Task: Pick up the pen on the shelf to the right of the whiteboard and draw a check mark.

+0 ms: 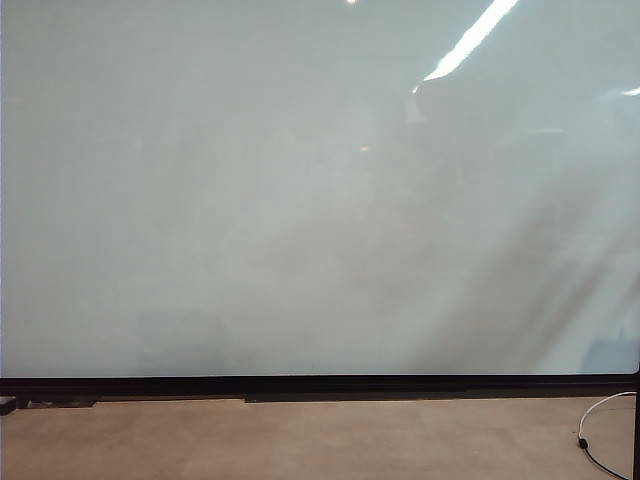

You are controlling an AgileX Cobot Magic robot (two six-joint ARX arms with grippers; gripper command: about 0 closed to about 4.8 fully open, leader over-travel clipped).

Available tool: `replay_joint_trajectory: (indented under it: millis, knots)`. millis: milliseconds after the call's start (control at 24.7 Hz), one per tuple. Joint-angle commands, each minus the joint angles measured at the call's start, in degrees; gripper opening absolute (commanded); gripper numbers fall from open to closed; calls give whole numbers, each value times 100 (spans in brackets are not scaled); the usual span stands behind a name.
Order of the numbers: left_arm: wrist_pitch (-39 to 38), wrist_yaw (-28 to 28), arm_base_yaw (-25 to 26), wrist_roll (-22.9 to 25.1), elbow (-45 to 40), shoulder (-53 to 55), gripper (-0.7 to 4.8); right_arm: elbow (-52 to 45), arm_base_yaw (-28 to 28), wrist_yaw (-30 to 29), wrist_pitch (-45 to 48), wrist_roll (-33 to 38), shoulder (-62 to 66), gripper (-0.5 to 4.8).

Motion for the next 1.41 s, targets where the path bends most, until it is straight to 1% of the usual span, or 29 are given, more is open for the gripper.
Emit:
replay_joint_trajectory:
  millis: [40,202,283,566,970,1212,1253,1293,1414]
  knots:
    - [72,0,0,24,15,0,-4,103,-136,-164,151,33,192,204]
    - [70,0,0,24,15,0,-4,275,-328,-466,197,33,599,203]
    - [72,0,0,24,15,0,-4,348,-407,-610,365,35,811,203]
    - [72,2,0,24,17,0,-5,693,-476,-627,404,46,1329,203]
    - [72,0,0,24,17,0,-4,1390,-476,-1016,404,17,2118,203]
    - [72,0,0,24,15,0,-4,1738,-476,-1064,404,15,2468,204]
    - [72,2,0,24,17,0,-5,1862,-476,-1147,404,17,2566,220]
    - [72,2,0,24,17,0,-4,1921,-476,-1167,404,17,2605,226]
    - [72,2,0,24,15,0,-5,2015,-476,-1165,404,15,2682,226]
